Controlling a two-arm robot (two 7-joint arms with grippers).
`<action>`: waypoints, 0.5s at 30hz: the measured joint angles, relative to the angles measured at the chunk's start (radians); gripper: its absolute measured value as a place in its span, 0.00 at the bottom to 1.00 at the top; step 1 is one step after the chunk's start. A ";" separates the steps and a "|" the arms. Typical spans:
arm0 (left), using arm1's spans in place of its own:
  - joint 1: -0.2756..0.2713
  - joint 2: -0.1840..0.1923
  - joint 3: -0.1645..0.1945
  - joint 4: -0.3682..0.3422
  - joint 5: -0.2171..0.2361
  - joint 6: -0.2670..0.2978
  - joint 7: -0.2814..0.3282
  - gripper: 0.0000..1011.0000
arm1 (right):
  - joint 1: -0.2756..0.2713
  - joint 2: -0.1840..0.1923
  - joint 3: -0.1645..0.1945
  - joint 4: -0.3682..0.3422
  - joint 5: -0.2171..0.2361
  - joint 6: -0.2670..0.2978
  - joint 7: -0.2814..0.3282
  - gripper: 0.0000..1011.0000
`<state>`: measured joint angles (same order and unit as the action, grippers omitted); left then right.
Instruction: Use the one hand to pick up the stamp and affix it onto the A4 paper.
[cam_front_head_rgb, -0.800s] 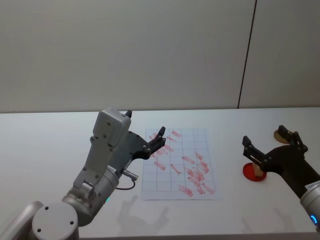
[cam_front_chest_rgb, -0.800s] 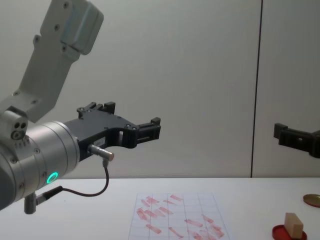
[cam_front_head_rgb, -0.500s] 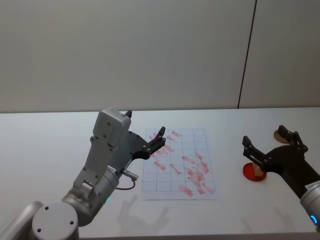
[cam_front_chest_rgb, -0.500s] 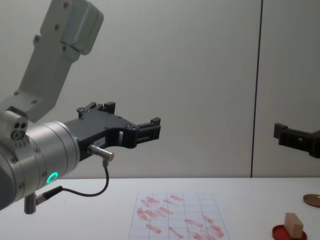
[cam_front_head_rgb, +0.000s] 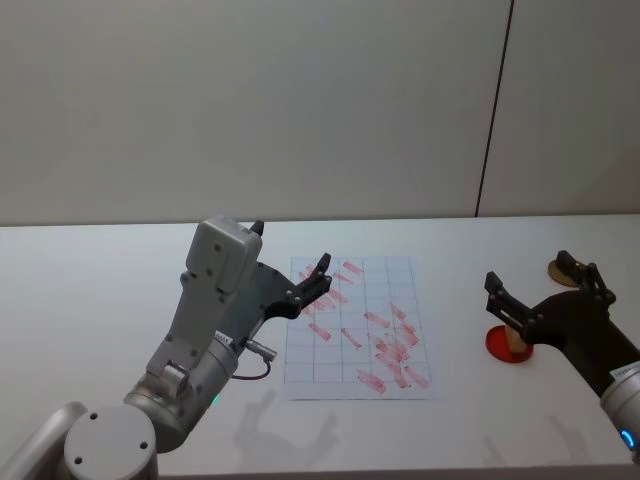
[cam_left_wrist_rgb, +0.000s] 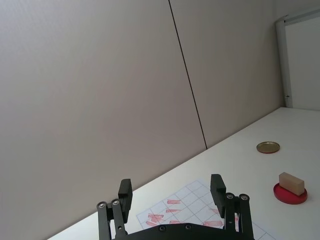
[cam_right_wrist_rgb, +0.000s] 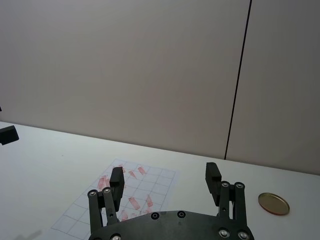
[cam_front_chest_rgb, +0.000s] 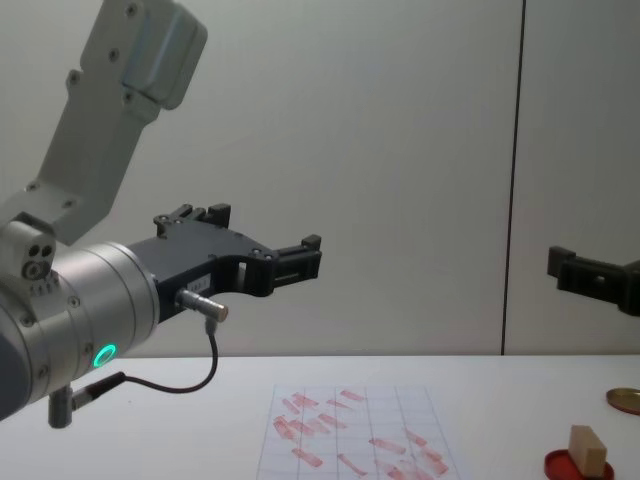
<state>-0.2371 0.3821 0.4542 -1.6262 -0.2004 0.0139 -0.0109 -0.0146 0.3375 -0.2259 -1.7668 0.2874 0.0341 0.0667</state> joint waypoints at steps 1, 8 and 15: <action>0.000 0.000 0.000 0.000 0.000 0.000 0.000 0.98 | 0.000 0.000 0.000 0.000 0.000 0.000 0.000 0.99; 0.000 0.000 0.000 0.000 0.000 0.000 0.000 0.98 | 0.000 0.000 0.000 0.000 0.000 0.000 0.000 0.99; 0.000 0.000 0.000 0.000 0.000 0.000 0.000 0.98 | 0.000 0.000 0.000 0.000 0.000 0.000 0.000 0.99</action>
<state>-0.2371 0.3821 0.4542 -1.6262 -0.2004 0.0139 -0.0109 -0.0146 0.3375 -0.2258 -1.7668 0.2873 0.0341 0.0667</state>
